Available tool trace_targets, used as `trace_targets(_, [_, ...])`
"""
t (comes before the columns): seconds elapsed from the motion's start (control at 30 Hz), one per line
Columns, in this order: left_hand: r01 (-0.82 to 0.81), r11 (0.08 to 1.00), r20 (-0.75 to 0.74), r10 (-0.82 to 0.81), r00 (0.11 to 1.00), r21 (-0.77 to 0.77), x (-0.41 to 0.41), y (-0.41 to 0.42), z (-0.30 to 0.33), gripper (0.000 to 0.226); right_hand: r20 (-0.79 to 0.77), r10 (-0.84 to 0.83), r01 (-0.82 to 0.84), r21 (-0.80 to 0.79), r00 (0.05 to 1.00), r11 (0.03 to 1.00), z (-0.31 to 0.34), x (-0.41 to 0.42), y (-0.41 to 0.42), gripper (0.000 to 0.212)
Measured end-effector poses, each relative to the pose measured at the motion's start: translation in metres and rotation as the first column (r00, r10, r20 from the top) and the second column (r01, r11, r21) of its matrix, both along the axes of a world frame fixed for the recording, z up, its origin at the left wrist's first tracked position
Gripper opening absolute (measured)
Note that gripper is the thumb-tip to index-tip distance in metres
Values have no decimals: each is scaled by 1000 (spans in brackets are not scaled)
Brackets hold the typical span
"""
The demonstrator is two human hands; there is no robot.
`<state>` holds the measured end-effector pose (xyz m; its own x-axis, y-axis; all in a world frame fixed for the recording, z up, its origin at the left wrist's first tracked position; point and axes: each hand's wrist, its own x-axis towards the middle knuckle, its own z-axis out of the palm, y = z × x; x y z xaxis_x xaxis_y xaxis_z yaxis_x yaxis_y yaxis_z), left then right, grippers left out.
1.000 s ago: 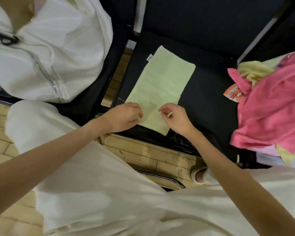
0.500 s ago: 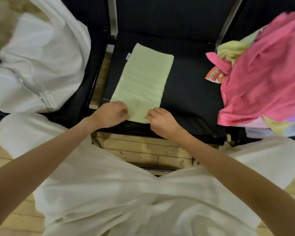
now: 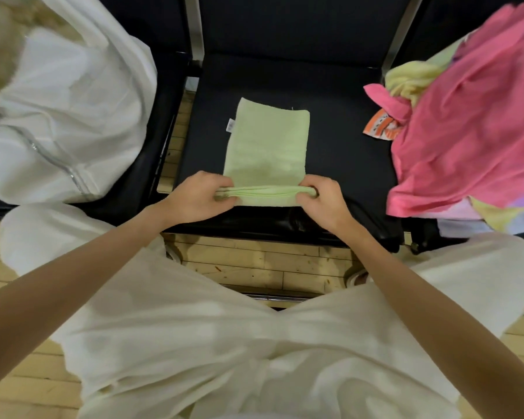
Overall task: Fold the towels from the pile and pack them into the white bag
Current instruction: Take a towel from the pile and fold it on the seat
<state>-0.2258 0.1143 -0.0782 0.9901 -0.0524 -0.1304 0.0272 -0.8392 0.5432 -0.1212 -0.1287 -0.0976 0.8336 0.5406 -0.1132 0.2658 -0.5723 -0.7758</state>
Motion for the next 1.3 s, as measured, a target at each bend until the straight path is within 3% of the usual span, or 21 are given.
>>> trace_targets(0.13, [-145,947,-33,142,989,-286,11,-4,19,8,-239,-145,217,308,960,927,6,7,-4,25])
trace_targets(0.23, [-386,805,-131,368,921,-451,31,-9,12,8,-331,-327,423,280,885,862,-4,16,4,18])
trace_targets(0.33, [-605,680,-177,591,787,-415,54,-19,-10,12,-287,-427,490,201,857,848,-18,23,15,20])
trace_targets(0.47, [-680,693,-74,685,724,-238,72,-33,-41,23,-106,-487,494,49,867,868,-32,30,28,19])
trace_targets(0.63, [-621,783,92,615,783,48,81,-42,-61,31,233,-395,452,-301,889,840,-38,33,37,22])
trace_targets(0.73, [-591,790,126,578,807,163,82,-41,-67,31,253,-332,414,-435,909,800,-42,37,39,23])
trace_targets(0.87, [-576,795,222,537,814,188,79,-36,-68,34,225,-291,359,-376,930,854,-45,44,37,27])
trace_targets(0.97, [-353,919,300,291,908,176,68,-27,-58,31,339,-96,186,-244,936,952,-35,40,27,30])
trace_targets(1.03, [-129,984,224,100,970,119,56,-22,-50,29,318,82,-7,-229,945,973,-26,32,18,29])
trace_targets(1.1, [23,996,57,-28,998,84,41,-19,-45,39,165,242,-186,-296,956,937,-19,25,9,37])
trace_targets(1.2, [81,989,-144,-63,988,123,32,-10,-44,57,47,361,-308,-429,931,849,-16,20,-1,53])
trace_targets(1.3, [86,984,-176,-58,983,156,37,-4,-42,59,14,351,-309,-445,936,841,-16,26,-1,55])
